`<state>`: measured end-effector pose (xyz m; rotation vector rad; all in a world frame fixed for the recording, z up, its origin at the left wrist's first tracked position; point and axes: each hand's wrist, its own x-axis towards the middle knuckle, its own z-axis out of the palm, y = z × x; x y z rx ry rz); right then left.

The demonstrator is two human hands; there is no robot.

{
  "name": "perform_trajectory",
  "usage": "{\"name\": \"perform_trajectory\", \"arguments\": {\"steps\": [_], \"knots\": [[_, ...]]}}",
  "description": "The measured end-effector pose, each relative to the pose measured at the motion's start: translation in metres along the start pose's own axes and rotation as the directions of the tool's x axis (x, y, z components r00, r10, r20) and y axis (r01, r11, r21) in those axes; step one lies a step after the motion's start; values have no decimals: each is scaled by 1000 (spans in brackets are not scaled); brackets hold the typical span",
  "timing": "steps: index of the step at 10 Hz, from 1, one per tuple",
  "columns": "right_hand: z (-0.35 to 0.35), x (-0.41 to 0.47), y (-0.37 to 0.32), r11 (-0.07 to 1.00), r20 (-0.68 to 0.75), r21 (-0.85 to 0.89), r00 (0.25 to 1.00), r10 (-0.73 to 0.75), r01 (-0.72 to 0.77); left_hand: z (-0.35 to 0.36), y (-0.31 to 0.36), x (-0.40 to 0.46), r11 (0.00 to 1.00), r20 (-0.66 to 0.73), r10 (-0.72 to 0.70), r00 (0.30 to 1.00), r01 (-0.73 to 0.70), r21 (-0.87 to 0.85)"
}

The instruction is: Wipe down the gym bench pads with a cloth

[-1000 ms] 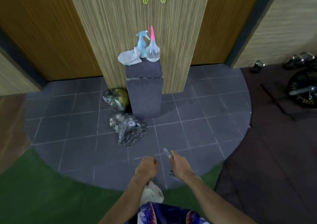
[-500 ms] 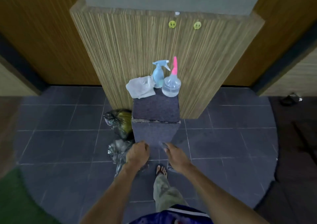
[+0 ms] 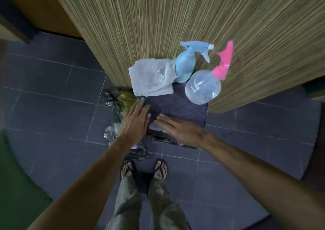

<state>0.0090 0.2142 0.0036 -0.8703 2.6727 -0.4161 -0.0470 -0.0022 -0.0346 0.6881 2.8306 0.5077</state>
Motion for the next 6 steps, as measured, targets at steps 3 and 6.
{"name": "perform_trajectory", "arguments": {"steps": [3, 6], "knots": [[64, -6, 32, 957, -37, -236, 983, -181, 167, 40, -21, -1, 984, -94, 169, 981, -161, 79], [16, -22, -3, 989, -96, -146, 995, -1, -13, -1, -19, -14, 994, -40, 103, 994, -101, 43]]}}
